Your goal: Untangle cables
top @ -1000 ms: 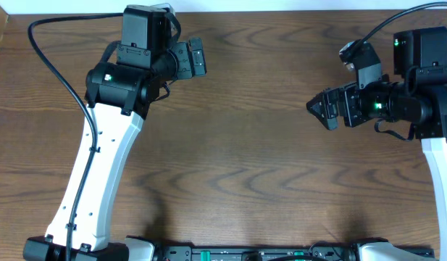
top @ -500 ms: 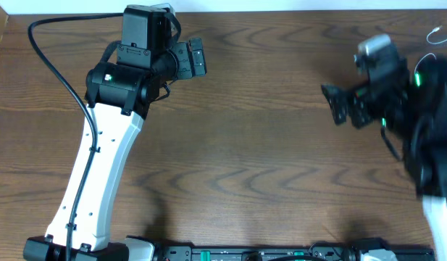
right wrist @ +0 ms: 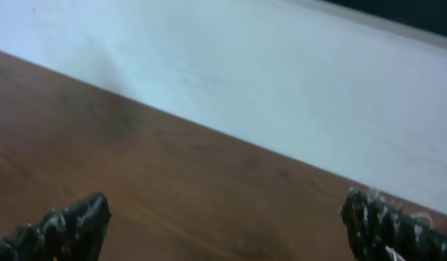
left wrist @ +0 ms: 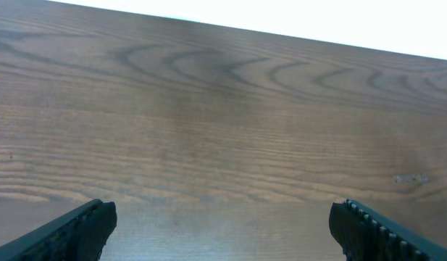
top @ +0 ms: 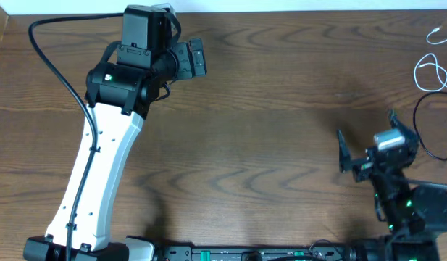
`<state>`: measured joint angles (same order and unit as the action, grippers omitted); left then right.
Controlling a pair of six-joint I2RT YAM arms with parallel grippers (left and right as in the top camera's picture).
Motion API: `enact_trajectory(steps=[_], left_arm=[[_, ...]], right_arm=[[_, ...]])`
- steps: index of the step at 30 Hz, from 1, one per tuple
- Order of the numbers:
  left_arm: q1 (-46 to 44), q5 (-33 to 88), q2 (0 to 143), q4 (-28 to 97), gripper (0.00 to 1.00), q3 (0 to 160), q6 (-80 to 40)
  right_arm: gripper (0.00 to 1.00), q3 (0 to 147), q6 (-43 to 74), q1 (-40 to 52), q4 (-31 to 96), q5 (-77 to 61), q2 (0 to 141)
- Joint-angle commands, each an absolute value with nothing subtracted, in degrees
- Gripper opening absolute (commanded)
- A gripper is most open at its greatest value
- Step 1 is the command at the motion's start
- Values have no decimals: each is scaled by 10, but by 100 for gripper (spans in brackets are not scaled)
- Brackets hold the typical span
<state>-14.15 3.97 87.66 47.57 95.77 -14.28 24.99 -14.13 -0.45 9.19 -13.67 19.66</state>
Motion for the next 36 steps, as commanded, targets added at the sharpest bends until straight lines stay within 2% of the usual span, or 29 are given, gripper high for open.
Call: enact_trajectory(steps=[1, 9, 16, 21, 36], left_arm=[[-142, 39, 877, 475, 99, 962, -133], [-142, 39, 877, 475, 99, 962, -133], [-142, 39, 877, 475, 99, 962, -133], [-142, 39, 877, 475, 99, 962, -133], [-142, 39, 877, 475, 99, 962, -133]], right_arm=[[99, 192, -138, -15, 71, -157, 147], [99, 62, -138, -18, -12, -176, 58], [99, 7, -137, -18, -19, -205, 10], [99, 3, -129, -14, 29, -216, 3], [99, 3, -109, -14, 27, -215, 3]])
